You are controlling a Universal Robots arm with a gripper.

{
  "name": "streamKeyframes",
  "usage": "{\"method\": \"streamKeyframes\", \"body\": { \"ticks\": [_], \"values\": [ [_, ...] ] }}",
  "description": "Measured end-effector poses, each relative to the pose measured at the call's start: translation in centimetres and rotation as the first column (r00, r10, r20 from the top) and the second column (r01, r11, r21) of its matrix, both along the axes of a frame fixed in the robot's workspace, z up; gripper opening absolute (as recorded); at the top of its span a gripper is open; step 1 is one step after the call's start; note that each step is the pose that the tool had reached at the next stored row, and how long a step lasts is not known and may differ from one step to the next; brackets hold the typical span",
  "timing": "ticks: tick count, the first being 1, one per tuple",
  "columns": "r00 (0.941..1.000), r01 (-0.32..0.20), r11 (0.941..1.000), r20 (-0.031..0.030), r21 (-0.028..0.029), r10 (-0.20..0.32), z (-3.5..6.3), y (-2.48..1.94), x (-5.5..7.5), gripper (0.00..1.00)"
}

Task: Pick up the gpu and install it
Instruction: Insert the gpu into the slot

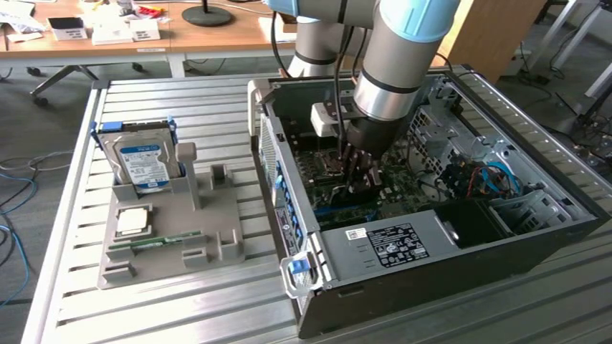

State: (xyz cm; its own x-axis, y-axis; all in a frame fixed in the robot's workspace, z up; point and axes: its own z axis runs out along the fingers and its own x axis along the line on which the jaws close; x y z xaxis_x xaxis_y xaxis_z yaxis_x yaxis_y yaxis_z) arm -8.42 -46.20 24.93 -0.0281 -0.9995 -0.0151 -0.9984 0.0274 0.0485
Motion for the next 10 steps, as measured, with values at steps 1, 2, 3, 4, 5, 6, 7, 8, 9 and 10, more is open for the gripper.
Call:
{"method": "streamKeyframes", "body": {
  "ticks": [1,2,3,4,5,6,7,8,9,10],
  "values": [
    [1.0000,0.000,1.0000,0.0001,0.0000,0.000,0.00,0.00,0.00,0.27],
    [1.0000,0.000,1.0000,0.0000,0.0001,0.000,0.00,0.00,0.00,0.27],
    [1.0000,0.000,1.0000,0.0006,0.0013,0.000,-0.05,0.01,0.01,0.27],
    [1.0000,0.000,1.0000,0.0006,0.0012,0.000,-0.05,0.01,0.00,0.34],
    [1.0000,0.000,1.0000,0.0001,0.0002,0.000,-0.01,0.01,0.00,0.34],
    [1.0000,0.000,1.0000,0.0000,0.0001,0.000,0.00,0.00,0.00,0.34],
    [1.0000,0.000,1.0000,0.0001,0.0002,0.000,-0.01,0.00,0.00,0.40],
    [1.0000,0.000,1.0000,0.0000,0.0001,0.000,0.00,0.00,0.00,0.40],
    [1.0000,0.000,1.0000,0.0001,0.0001,0.000,0.00,0.00,0.00,0.40],
    [1.0000,0.000,1.0000,0.0003,0.0007,0.000,0.00,0.00,0.00,0.40]
  ]
}}
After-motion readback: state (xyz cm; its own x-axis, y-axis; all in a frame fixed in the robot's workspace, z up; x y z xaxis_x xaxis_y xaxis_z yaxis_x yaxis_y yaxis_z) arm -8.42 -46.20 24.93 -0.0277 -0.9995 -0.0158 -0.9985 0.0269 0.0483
